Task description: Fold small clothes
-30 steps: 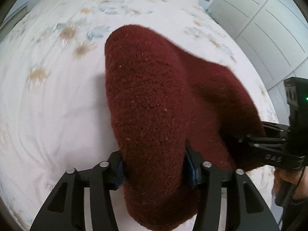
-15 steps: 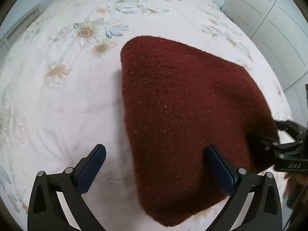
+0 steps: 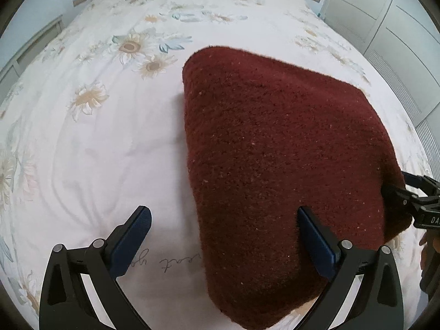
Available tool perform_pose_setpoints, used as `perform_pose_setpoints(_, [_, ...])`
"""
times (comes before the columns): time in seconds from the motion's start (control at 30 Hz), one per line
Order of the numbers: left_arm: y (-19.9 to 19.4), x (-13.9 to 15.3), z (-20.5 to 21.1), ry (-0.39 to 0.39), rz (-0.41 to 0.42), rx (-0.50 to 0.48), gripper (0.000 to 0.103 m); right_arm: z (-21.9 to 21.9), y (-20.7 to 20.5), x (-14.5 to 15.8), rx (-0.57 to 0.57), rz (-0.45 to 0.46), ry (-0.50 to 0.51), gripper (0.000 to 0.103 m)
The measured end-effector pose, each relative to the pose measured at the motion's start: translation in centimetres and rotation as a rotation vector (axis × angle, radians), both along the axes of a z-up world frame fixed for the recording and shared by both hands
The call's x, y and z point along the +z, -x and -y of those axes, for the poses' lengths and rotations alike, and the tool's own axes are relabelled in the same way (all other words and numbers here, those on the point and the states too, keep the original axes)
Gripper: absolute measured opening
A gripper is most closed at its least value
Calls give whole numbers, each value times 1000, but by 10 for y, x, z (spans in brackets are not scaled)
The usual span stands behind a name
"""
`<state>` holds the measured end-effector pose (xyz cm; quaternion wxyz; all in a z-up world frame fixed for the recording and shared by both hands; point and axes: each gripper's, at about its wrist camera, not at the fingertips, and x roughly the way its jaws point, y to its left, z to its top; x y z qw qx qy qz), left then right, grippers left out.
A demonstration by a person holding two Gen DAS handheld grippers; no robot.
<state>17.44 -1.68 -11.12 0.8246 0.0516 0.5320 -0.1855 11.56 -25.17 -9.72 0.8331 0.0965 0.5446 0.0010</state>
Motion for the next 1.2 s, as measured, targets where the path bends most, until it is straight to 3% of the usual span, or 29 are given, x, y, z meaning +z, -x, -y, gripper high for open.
perform_pose_setpoints(0.23, [23, 35, -7, -37, 64, 38, 102, -5, 21, 41, 9, 69, 23, 102])
perform_pose_setpoints(0.53, [70, 96, -43, -49, 125, 105, 102, -5, 75, 113, -14, 197, 96, 102])
perform_pose_setpoints(0.67, [88, 114, -49, -76, 149, 134, 102, -5, 99, 131, -21, 233, 127, 102])
perform_pose_setpoints(1.2, [116, 110, -60, -103, 137, 139, 102, 13, 155, 150, -86, 252, 160, 102])
